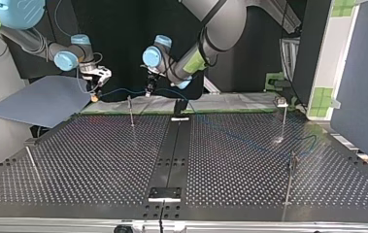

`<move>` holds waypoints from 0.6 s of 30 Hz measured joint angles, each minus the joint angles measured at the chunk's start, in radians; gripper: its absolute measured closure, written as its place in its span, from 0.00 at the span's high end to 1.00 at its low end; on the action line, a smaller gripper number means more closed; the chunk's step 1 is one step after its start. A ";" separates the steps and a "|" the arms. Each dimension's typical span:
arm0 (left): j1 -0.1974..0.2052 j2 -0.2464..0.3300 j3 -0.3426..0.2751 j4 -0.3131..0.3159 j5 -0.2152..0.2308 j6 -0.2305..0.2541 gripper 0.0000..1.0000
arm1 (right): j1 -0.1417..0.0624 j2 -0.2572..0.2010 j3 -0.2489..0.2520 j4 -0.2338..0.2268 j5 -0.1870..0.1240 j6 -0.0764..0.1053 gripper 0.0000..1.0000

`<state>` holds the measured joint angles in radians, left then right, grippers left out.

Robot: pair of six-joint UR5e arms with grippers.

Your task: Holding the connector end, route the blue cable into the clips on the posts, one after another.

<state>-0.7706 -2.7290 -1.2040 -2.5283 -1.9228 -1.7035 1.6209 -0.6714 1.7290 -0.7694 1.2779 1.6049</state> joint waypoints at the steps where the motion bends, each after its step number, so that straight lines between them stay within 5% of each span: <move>1: -0.002 0.000 0.000 0.002 0.002 0.000 0.02 | -0.001 0.000 -0.001 0.000 0.000 0.001 0.00; 18: -0.008 0.001 0.010 0.008 0.009 -0.004 0.02 | -0.006 0.002 -0.045 0.035 0.002 0.006 0.00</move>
<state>-0.7788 -2.7285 -1.1939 -2.5203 -1.9138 -1.7078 1.6153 -0.6698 1.6841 -0.7345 1.2795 1.6106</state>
